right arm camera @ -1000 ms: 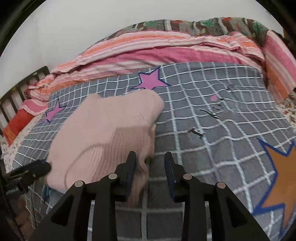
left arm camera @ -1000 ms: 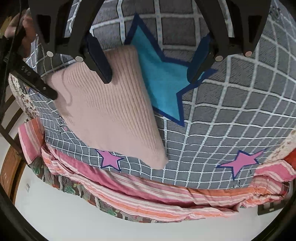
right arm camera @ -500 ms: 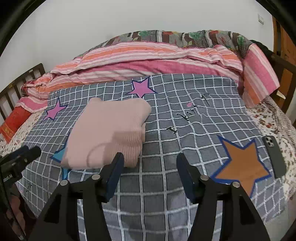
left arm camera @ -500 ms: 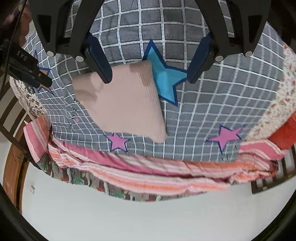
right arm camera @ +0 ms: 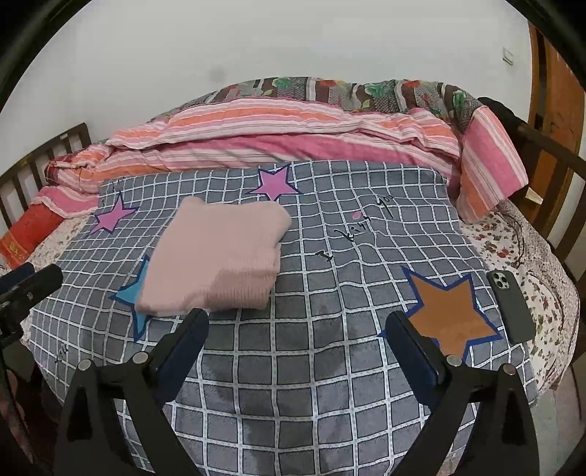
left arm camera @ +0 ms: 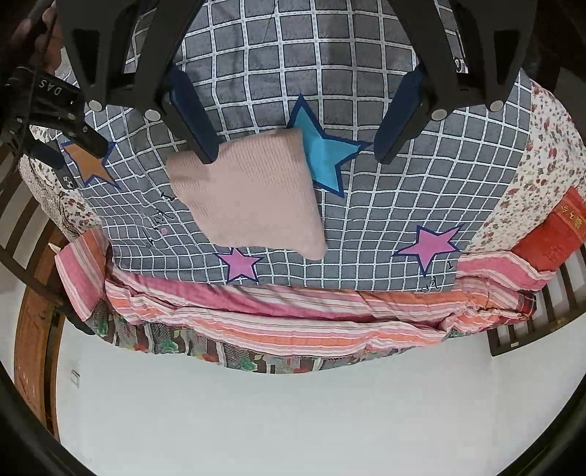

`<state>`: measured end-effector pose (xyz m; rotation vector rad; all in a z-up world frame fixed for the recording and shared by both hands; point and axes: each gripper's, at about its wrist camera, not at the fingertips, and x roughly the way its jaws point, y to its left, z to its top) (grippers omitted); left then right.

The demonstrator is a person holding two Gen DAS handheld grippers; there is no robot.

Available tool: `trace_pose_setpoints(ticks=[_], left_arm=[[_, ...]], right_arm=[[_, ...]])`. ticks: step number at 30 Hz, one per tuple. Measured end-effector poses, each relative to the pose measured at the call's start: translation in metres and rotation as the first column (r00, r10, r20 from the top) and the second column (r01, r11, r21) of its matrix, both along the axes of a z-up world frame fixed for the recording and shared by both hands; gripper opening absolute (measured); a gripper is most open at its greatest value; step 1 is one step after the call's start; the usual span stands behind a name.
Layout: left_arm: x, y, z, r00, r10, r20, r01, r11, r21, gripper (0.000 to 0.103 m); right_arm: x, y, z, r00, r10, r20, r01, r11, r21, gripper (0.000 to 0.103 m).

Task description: Fold small clothes

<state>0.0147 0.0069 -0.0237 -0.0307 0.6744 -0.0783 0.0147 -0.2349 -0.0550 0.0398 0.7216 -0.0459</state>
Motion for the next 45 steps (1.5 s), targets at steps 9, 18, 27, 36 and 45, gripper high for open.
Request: trace_pose_setpoints(ticks=[9, 18, 27, 36, 45], left_arm=[[-0.008, -0.006, 0.004, 1.000, -0.006, 0.005, 0.006, 1.000, 0.004, 0.086], [-0.011, -0.007, 0.004, 1.000, -0.007, 0.002, 0.007, 1.000, 0.001, 0.086], [-0.012, -0.005, 0.005, 1.000, -0.009, 0.004, 0.009, 1.000, -0.002, 0.086], [-0.012, -0.005, 0.005, 1.000, -0.008, 0.004, 0.008, 1.000, -0.004, 0.086], [-0.015, -0.003, 0.008, 1.000, 0.000, 0.005, 0.000, 1.000, -0.008, 0.086]], right_arm=[[-0.010, -0.004, 0.007, 1.000, -0.005, 0.015, 0.005, 1.000, -0.003, 0.096], [-0.014, -0.007, 0.011, 1.000, -0.013, 0.025, 0.012, 1.000, 0.009, 0.096], [-0.016, -0.011, 0.015, 0.999, -0.027, 0.032, 0.026, 1.000, 0.012, 0.096], [-0.019, -0.010, 0.019, 0.999, -0.027, 0.045, 0.027, 1.000, 0.010, 0.096], [-0.020, -0.006, 0.023, 0.999, -0.023, 0.048, 0.023, 1.000, 0.015, 0.096]])
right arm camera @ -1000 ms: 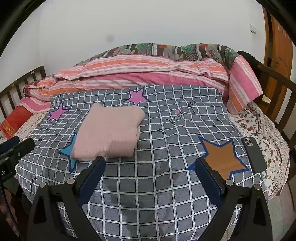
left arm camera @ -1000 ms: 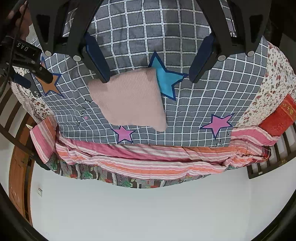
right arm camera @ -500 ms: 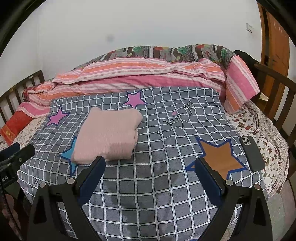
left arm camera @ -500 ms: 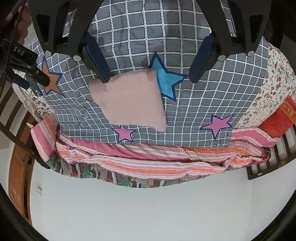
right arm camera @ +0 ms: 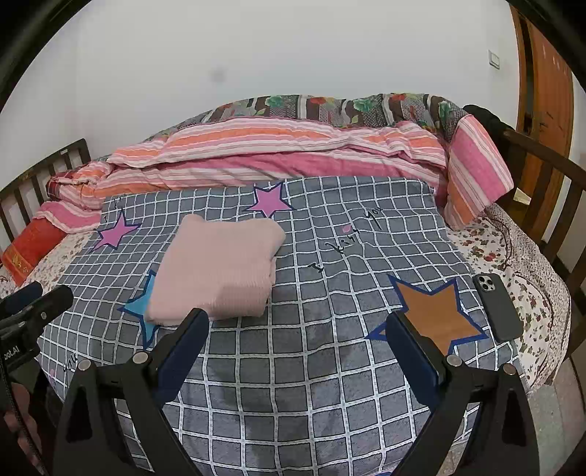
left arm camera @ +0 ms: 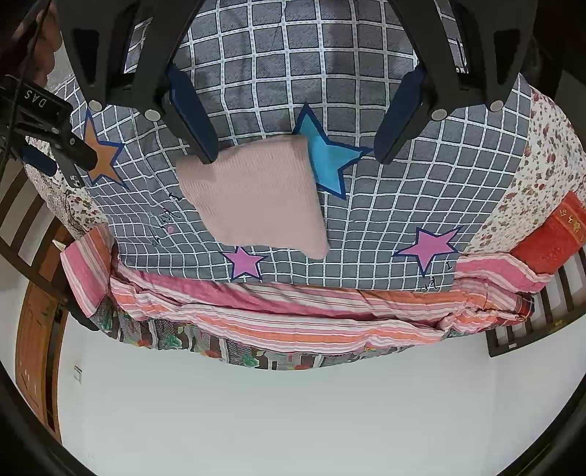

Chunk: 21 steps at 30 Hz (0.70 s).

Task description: Fold small clothes

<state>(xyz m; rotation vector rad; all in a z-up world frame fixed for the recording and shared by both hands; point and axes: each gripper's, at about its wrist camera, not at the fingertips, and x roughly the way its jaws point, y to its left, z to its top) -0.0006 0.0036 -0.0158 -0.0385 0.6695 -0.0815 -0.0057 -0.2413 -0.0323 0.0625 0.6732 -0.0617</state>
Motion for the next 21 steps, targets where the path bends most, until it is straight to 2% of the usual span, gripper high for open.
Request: trace_pose_setpoints(ticks=[21], left_arm=[[0.0001, 0.0024, 0.0016, 1.000, 0.003, 0.002, -0.003, 1.000, -0.003, 0.086]], right_arm=[[0.0013, -0.0010, 0.0021, 1.000, -0.001, 0.003, 0.001, 1.000, 0.001, 0.096]])
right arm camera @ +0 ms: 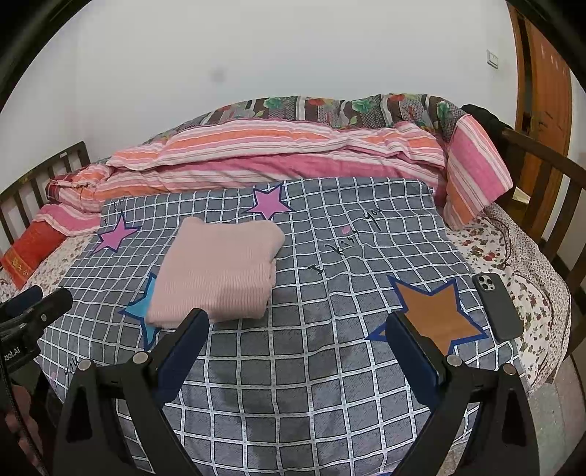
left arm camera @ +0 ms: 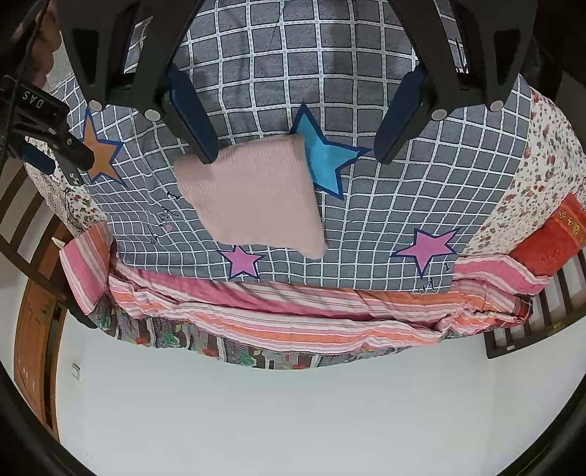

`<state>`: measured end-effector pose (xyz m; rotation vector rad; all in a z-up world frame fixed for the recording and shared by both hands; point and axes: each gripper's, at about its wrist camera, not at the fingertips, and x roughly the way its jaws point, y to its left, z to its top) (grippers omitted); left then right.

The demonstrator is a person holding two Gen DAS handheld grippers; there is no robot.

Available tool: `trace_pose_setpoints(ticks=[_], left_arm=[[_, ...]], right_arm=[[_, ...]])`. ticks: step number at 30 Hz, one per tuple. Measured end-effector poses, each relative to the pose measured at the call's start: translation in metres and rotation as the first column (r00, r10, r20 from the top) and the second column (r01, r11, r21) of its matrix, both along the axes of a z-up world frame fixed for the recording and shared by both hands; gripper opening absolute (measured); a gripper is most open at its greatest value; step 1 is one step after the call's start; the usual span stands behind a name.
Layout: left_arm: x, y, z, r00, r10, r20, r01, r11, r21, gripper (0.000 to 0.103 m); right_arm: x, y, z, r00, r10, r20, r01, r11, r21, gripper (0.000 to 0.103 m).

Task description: Fold small clothes

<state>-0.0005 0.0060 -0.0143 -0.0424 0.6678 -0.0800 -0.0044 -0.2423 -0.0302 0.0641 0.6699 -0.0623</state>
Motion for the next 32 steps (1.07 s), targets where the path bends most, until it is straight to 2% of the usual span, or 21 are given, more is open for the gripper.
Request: trace_pose_setpoints(ticks=[25, 32], left_arm=[[0.001, 0.005, 0.001, 1.000, 0.020, 0.013, -0.020, 1.000, -0.001, 0.086], [0.006, 0.011, -0.003, 0.999, 0.023, 0.025, -0.022, 0.999, -0.028, 0.086]], right_arm=[[-0.001, 0.010, 0.006, 1.000, 0.012, 0.018, -0.012, 1.000, -0.009, 0.096], [0.007, 0.007, -0.001, 1.000, 0.013, 0.011, -0.013, 1.000, 0.010, 0.096]])
